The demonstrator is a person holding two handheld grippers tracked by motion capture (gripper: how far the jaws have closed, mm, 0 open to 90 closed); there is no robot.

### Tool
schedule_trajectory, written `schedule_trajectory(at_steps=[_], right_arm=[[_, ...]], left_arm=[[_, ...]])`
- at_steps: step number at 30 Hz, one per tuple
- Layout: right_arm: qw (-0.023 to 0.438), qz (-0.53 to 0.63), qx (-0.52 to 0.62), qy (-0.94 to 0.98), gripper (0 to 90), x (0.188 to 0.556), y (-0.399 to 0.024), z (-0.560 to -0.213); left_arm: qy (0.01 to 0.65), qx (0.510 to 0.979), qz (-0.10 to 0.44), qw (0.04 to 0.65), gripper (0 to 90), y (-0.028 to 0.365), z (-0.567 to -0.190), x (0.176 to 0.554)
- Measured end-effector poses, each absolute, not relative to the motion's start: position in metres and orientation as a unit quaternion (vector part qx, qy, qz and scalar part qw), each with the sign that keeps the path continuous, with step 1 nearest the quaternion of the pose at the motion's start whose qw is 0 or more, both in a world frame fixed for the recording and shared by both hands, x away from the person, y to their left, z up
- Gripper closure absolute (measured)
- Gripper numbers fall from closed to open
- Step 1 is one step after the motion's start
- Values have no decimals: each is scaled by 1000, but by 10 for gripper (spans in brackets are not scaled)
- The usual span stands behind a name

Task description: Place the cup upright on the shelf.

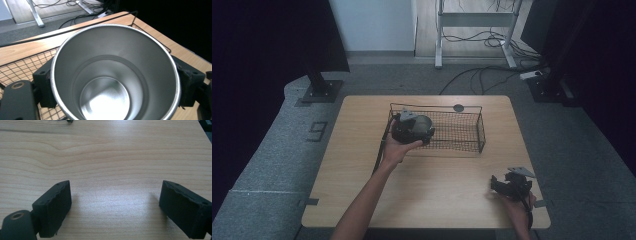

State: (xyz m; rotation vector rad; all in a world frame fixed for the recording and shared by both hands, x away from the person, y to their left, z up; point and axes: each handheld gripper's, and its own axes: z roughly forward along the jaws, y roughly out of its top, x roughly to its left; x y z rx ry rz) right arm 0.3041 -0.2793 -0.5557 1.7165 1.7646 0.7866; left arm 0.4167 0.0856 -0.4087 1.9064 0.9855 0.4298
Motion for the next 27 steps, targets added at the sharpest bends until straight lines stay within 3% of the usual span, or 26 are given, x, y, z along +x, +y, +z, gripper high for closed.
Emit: schedule_trajectory(at_steps=[27], right_arm=[[275,293,639,656,108,304,-279,-556]], left_arm=[[429,768,180,441,147,91,-410,465]])
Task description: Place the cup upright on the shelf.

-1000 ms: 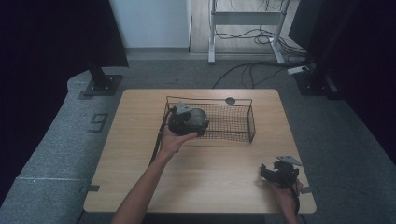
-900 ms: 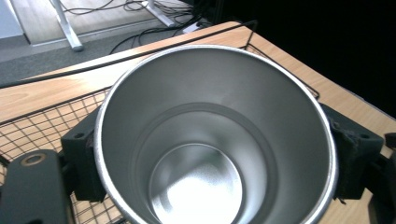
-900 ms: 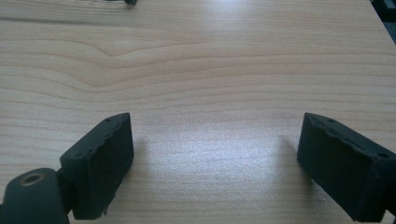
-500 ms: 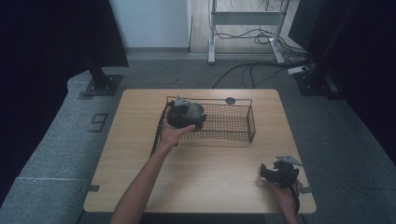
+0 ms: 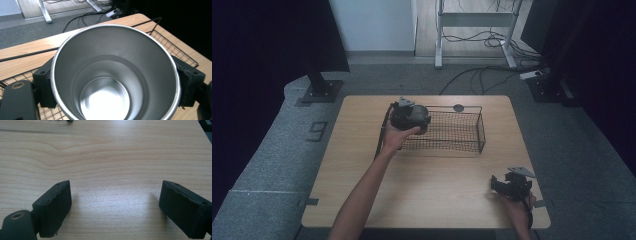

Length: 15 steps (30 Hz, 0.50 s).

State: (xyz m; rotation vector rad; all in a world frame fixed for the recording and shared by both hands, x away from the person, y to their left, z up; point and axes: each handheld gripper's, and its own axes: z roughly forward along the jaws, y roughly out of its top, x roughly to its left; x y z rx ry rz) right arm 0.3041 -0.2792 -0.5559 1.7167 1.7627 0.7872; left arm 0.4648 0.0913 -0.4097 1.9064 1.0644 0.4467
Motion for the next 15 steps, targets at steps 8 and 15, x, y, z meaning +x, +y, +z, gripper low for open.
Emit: schedule_trajectory(at_steps=[8,15], right_arm=[[276,293,639,656,108,304,-279,-556],[276,293,639,656,108,304,-279,-556]], left_arm=[[436,768,181,433,147,91,-419,475],[439,769,180,429,147,91,-426,483]])
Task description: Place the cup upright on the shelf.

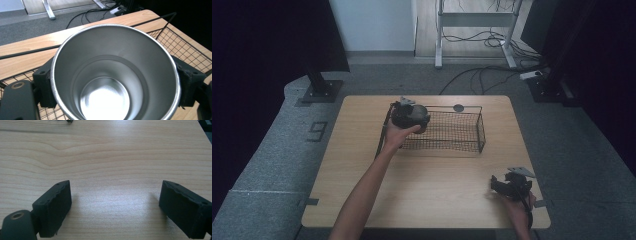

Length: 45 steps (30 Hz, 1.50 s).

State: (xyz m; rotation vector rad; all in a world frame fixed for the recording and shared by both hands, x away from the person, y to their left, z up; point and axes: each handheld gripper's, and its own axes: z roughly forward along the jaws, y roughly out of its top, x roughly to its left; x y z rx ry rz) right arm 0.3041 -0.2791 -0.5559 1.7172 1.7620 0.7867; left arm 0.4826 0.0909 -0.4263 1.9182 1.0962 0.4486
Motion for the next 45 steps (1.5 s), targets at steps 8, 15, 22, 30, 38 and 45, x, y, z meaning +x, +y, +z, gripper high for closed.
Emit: schedule_trajectory(at_steps=[8,15,22,30,38,45], right_arm=[[276,293,639,656,108,304,-279,-556],[276,293,639,656,110,304,-279,-556],[276,293,639,656,111,304,-279,-556],[276,293,639,656,111,304,-279,-556],[276,293,639,656,111,304,-279,-556],[276,293,639,656,111,304,-279,-556]], left_arm=[[450,768,175,420,147,90,-440,494],[456,769,171,414,147,88,-452,501],[460,774,164,403,147,84,-463,503],[471,780,152,385,146,83,-475,507],[479,779,138,379,144,80,-483,509],[490,780,129,368,142,82,-488,510]])
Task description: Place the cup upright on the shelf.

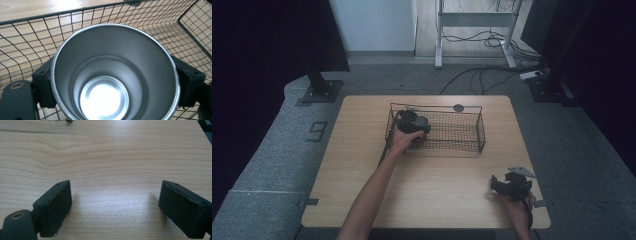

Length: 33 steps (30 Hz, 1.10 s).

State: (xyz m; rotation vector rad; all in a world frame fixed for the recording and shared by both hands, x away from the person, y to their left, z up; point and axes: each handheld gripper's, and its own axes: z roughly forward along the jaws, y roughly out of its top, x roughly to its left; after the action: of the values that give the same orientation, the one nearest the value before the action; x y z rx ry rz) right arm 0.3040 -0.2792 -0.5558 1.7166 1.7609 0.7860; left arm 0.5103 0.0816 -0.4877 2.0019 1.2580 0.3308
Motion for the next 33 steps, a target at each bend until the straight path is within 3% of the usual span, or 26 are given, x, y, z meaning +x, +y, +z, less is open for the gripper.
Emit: schedule_trajectory(at_steps=[11,33], right_arm=[[276,293,639,655,112,304,-279,-556],[276,293,639,655,112,304,-279,-556]], left_arm=[[494,788,138,339,134,78,-489,509],[488,771,147,383,85,93,-460,498]])
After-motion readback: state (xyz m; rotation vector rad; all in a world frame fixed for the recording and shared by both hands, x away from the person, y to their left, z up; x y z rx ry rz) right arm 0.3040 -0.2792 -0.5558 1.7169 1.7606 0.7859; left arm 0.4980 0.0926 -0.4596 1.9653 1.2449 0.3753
